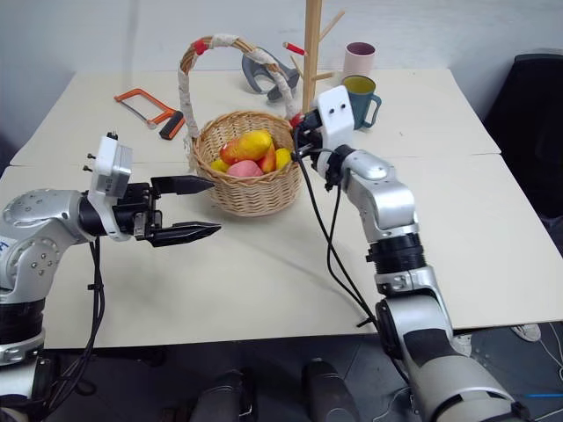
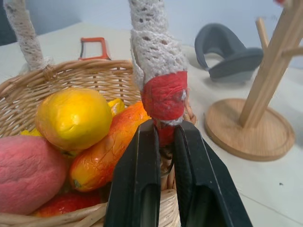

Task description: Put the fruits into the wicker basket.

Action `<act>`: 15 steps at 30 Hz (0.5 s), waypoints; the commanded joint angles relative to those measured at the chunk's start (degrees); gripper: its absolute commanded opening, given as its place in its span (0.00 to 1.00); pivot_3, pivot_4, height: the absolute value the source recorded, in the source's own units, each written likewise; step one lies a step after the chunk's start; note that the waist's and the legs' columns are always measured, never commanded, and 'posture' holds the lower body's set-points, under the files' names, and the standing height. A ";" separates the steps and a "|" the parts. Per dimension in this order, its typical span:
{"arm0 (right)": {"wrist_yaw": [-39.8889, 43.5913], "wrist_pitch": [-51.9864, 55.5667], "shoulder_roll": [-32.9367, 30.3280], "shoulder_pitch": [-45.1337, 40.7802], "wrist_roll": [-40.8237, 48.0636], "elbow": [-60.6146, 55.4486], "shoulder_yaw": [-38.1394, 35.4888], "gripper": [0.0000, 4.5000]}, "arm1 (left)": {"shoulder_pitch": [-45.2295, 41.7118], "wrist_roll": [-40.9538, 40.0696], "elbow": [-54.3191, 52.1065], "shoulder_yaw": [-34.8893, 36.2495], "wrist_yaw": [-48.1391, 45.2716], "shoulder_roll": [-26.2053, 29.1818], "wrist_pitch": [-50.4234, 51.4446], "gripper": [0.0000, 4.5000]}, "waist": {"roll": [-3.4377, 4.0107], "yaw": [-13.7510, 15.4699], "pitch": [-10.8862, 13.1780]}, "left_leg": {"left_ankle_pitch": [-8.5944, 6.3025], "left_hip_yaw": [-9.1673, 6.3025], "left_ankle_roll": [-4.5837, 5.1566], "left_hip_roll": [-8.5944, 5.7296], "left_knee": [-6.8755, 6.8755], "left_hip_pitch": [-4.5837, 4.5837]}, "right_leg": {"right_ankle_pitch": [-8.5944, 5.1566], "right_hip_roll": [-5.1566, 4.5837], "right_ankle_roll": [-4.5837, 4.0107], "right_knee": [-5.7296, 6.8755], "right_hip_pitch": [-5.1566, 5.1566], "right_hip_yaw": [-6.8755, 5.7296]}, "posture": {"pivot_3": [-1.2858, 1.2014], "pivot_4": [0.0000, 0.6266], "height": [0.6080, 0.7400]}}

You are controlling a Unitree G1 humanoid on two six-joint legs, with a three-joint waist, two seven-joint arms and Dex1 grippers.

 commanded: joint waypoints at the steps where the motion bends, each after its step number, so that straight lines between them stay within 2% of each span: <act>1: 2.08 3.22 -6.49 2.11 3.84 -12.85 -6.57 0.02 | -1.09 -1.35 -1.07 0.32 -0.67 -0.66 -0.79 1.00 | 0.00 0.45 0.00 | 0.00 -0.07 0.00 -0.01 0.03 -0.06 | 0.00 -0.01 0.00 -0.04 0.00 -0.05 | 0.52 0.24 1.00; 4: 6.35 7.08 -17.21 9.84 6.25 -21.69 -13.03 0.02 | -1.90 -0.53 -0.23 -1.30 -2.05 -1.33 -1.67 1.00 | 0.00 1.80 0.00 | -0.02 -0.08 0.04 -0.02 0.06 -0.10 | 0.01 -0.02 0.01 -0.15 0.01 -0.07 | 0.52 0.24 1.00; 8: 8.60 9.64 -26.43 19.13 9.73 -24.19 -23.91 0.02 | -4.20 0.04 1.95 -3.01 -3.64 -2.51 -2.32 1.00 | 0.00 2.46 0.00 | -0.07 -0.05 0.10 -0.03 0.07 -0.09 | 0.02 0.00 0.04 -0.37 0.13 -0.05 | 0.52 0.24 1.00; 11: 7.67 9.45 -28.55 24.16 10.07 -23.96 -29.21 0.02 | -6.20 0.66 3.92 -4.48 -5.02 -3.20 -2.88 1.00 | 0.00 1.78 0.00 | -0.05 0.04 0.10 -0.02 0.11 -0.03 | 0.05 0.07 0.09 -0.36 0.16 0.04 | 0.52 0.24 1.00; 15: 6.75 8.59 -27.08 29.80 11.19 -23.16 -33.51 0.02 | -8.88 1.58 6.65 -6.27 -7.05 -4.02 -3.62 1.00 | 0.02 1.22 0.01 | -0.03 0.21 0.10 0.00 -0.08 0.47 | 0.05 0.15 0.09 -0.24 0.41 0.21 | 0.52 0.24 1.00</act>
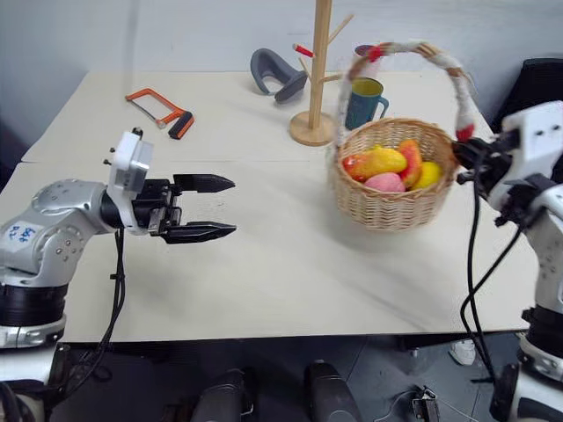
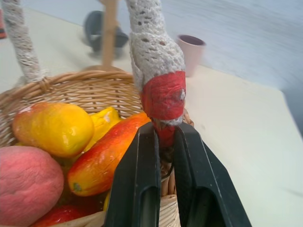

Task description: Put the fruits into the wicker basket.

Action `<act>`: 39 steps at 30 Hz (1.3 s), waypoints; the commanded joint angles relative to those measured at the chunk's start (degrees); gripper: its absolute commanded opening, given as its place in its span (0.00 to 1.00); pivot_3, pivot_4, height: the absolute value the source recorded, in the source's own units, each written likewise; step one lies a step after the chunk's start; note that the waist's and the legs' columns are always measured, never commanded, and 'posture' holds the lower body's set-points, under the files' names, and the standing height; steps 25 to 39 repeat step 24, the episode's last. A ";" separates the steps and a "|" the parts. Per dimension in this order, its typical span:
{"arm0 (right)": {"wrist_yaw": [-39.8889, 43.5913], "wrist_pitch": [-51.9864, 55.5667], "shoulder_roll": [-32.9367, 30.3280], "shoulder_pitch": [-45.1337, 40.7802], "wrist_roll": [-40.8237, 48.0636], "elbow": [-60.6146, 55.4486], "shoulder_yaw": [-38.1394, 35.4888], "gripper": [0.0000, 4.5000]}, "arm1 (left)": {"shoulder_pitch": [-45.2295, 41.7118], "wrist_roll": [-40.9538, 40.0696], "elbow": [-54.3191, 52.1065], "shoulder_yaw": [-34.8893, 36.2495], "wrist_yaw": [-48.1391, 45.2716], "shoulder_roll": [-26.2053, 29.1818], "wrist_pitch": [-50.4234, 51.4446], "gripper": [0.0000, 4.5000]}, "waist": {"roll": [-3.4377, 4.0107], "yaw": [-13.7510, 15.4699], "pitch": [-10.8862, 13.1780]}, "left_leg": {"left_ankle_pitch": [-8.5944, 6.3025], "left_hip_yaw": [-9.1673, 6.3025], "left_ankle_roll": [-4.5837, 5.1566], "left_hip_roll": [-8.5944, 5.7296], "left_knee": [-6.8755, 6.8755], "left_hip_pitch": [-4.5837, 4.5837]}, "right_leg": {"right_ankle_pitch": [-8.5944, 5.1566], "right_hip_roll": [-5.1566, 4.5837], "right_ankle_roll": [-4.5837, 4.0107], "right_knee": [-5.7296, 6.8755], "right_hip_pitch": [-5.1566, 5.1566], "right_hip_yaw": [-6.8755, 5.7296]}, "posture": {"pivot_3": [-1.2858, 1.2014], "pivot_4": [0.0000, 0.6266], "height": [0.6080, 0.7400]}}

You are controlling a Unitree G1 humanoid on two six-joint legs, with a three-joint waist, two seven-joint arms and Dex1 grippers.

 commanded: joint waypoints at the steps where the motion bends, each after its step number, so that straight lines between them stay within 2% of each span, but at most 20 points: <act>1: -0.71 -2.15 1.22 3.26 2.14 -2.22 -4.18 0.09 | -2.67 0.82 1.96 -0.85 -2.11 -0.39 -1.84 1.00 | 0.00 -0.05 0.00 | 0.00 0.01 -0.01 0.02 -0.04 0.11 | 0.00 0.05 0.00 0.00 0.08 0.02 | 0.52 0.24 1.00; 2: -0.90 -2.18 1.87 4.46 2.49 -2.61 -4.42 0.17 | -3.29 0.97 2.56 -1.20 -2.45 -0.63 -1.96 1.00 | 0.00 -0.07 0.00 | 0.01 0.04 -0.03 0.05 -0.07 0.19 | 0.00 0.08 0.00 -0.01 0.13 0.05 | 0.52 0.24 1.00; 3: -0.99 -2.50 2.51 5.88 2.73 -3.08 -4.79 0.21 | -3.91 1.09 3.10 -1.54 -2.73 -0.90 -2.05 1.00 | 0.00 -0.03 0.00 | 0.05 0.05 -0.09 0.06 -0.08 0.20 | -0.01 0.10 0.00 -0.01 0.14 0.08 | 0.52 0.24 1.00; 11: 0.28 -1.86 2.75 21.16 5.16 -11.51 -11.00 0.83 | -5.05 3.02 5.55 -3.15 -5.32 -1.27 -3.41 1.00 | 0.02 0.43 0.00 | 0.07 0.13 -0.14 0.02 -0.06 0.22 | -0.02 0.08 0.03 -0.01 0.18 0.23 | 0.52 0.24 1.00; 13: 3.12 0.91 1.03 26.20 8.52 -14.55 -16.20 0.96 | -5.08 2.90 5.73 -2.78 -5.60 -1.04 -3.24 1.00 | 0.05 0.54 -0.01 | 0.07 0.08 -0.14 0.02 -0.02 0.22 | -0.03 0.09 0.05 -0.02 0.21 0.21 | 0.52 0.24 1.00; 14: 4.85 2.71 -0.20 28.41 10.79 -15.40 -19.52 0.99 | -5.10 2.77 5.75 -2.55 -5.72 -0.90 -3.06 1.00 | 0.05 0.54 0.00 | 0.07 0.10 -0.13 -0.02 -0.03 0.21 | -0.04 0.05 0.08 -0.02 0.22 0.23 | 0.52 0.24 1.00; 16: 9.66 11.31 -4.72 32.22 19.04 -14.80 -29.47 0.99 | -4.97 2.54 5.92 -2.05 -6.25 -0.38 -2.93 1.00 | 0.15 0.57 0.03 | 0.04 0.07 -0.09 -0.03 0.00 0.31 | -0.04 0.05 0.11 -0.08 0.39 0.23 | 0.52 0.24 1.00; 19: 14.71 18.74 -10.14 35.85 26.31 -12.72 -38.28 0.99 | -5.01 2.73 6.62 -1.73 -6.68 -0.05 -3.37 1.00 | 0.13 0.37 0.05 | -0.04 -0.07 0.04 -0.03 -0.02 0.60 | -0.04 0.07 0.15 -0.30 0.83 0.15 | 0.52 0.24 1.00; 21: 17.05 21.15 -13.02 37.60 28.42 -11.52 -41.63 0.99 | -5.34 2.82 7.32 -1.43 -6.85 0.03 -3.54 1.00 | 0.06 0.12 0.08 | -0.19 -0.09 0.23 0.00 -0.18 0.97 | -0.04 0.12 0.14 -0.53 1.22 0.13 | 0.52 0.24 1.00; 24: 17.96 20.62 -14.72 39.20 27.61 -11.00 -41.66 0.99 | -5.68 2.11 7.50 -1.15 -7.18 -0.43 -3.57 1.00 | 0.07 0.01 0.08 | -0.34 -0.21 0.19 0.15 -0.32 1.41 | -0.03 0.27 0.12 -1.10 1.85 0.06 | 0.52 0.24 1.00; 39: 17.96 20.62 -14.72 39.20 27.61 -11.00 -41.66 0.99 | -5.68 2.11 7.50 -1.15 -7.18 -0.43 -3.57 1.00 | 0.07 0.01 0.08 | -0.34 -0.21 0.19 0.15 -0.32 1.41 | -0.03 0.27 0.12 -1.10 1.85 0.06 | 0.52 0.24 1.00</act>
